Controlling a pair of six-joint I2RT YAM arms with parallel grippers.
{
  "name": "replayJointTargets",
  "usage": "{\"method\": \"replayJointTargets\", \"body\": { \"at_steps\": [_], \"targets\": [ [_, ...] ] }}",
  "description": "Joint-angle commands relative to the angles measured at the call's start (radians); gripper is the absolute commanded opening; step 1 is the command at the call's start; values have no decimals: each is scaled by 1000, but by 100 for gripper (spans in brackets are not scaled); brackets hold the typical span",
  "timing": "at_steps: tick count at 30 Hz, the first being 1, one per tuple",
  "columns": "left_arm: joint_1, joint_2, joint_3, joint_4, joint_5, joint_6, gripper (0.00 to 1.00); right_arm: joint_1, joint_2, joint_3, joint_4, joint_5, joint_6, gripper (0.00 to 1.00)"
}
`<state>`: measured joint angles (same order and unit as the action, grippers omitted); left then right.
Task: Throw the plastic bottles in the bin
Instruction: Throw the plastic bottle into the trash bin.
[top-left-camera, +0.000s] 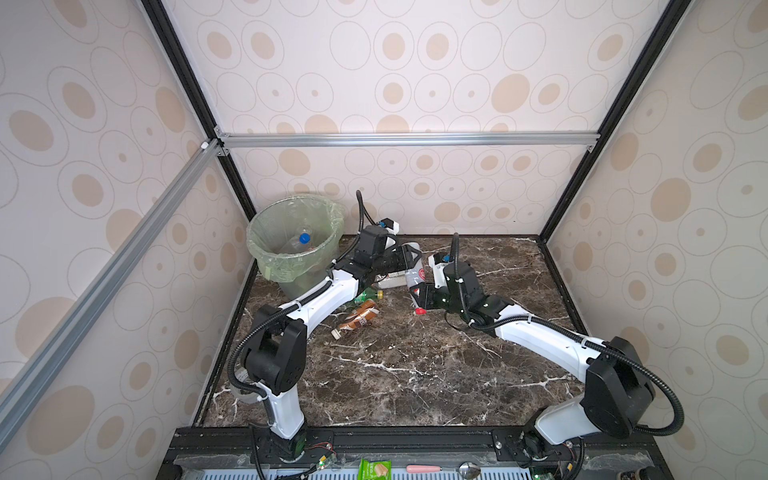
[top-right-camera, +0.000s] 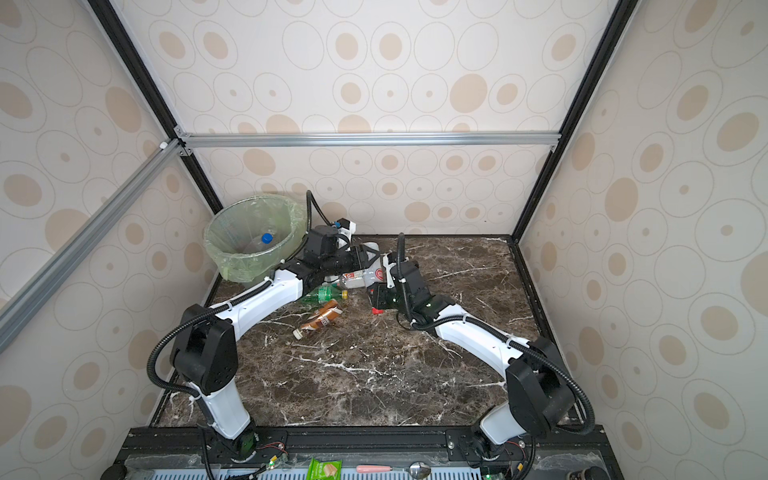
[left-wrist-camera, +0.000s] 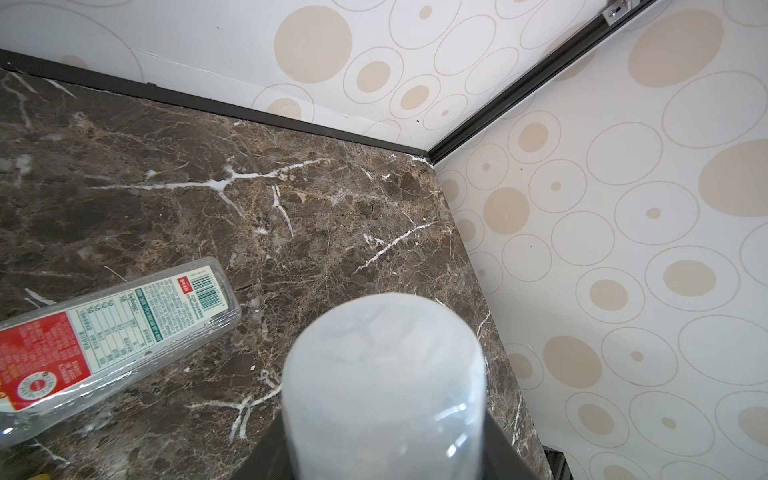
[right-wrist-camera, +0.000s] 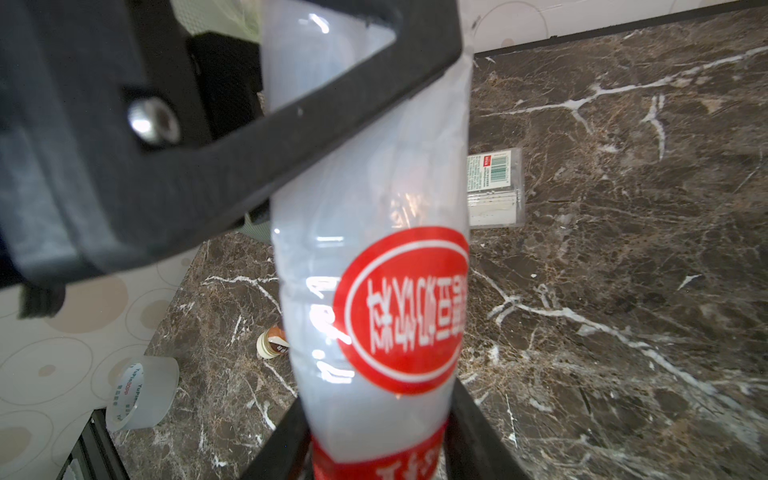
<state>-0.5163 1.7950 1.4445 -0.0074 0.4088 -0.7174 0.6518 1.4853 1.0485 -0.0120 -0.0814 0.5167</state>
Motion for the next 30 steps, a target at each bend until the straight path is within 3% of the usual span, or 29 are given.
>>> {"method": "replayJointTargets", "body": {
  "at_steps": [1,16,30],
  "targets": [
    [-9,-28,36,-18,-22,34,48,10,-18,12,15,6,-23,50],
    [-7,-34,86,-99,-86,104,50,11,-39,-3,9,13,-32,61],
    [49,-13,284,-266,-148,201,50,11,-77,50,-17,34,-82,73]
  ]
}}
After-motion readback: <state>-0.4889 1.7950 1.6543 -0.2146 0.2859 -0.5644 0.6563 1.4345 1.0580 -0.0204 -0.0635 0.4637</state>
